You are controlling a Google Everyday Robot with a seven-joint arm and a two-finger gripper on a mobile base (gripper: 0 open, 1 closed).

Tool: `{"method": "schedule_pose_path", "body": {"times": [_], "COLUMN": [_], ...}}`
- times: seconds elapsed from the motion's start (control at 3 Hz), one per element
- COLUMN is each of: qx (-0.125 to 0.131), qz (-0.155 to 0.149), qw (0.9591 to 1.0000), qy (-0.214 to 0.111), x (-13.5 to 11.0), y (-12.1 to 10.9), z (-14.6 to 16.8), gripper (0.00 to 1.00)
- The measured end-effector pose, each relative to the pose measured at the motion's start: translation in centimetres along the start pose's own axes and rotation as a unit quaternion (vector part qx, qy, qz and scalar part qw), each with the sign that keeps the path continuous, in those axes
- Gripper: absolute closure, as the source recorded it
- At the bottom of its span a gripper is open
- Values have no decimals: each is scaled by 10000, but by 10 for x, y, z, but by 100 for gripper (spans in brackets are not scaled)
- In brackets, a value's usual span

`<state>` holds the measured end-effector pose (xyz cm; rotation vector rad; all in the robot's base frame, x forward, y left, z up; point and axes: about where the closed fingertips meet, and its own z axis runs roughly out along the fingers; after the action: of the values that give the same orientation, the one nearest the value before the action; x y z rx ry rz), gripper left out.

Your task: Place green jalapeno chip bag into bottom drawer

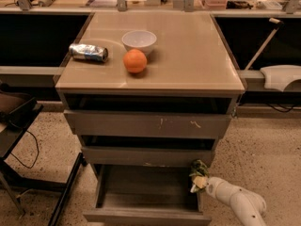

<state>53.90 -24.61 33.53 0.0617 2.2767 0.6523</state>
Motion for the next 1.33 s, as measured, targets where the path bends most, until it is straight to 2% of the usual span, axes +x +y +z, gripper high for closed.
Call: {"method": "schedule_pose_path", "body": {"times": [0.33, 0.67, 1.0, 1.33], "qx": [-10, -55, 27, 27], "qz": [-20, -161, -448, -448], "qw": [10000, 9998, 9989, 9989], "qy": [-88, -54, -99, -99], "x": [-5, 19, 60, 60], "y": [1, 8, 11, 11], "z": [5, 25, 70, 70], "gripper": [100, 100, 100, 100]}}
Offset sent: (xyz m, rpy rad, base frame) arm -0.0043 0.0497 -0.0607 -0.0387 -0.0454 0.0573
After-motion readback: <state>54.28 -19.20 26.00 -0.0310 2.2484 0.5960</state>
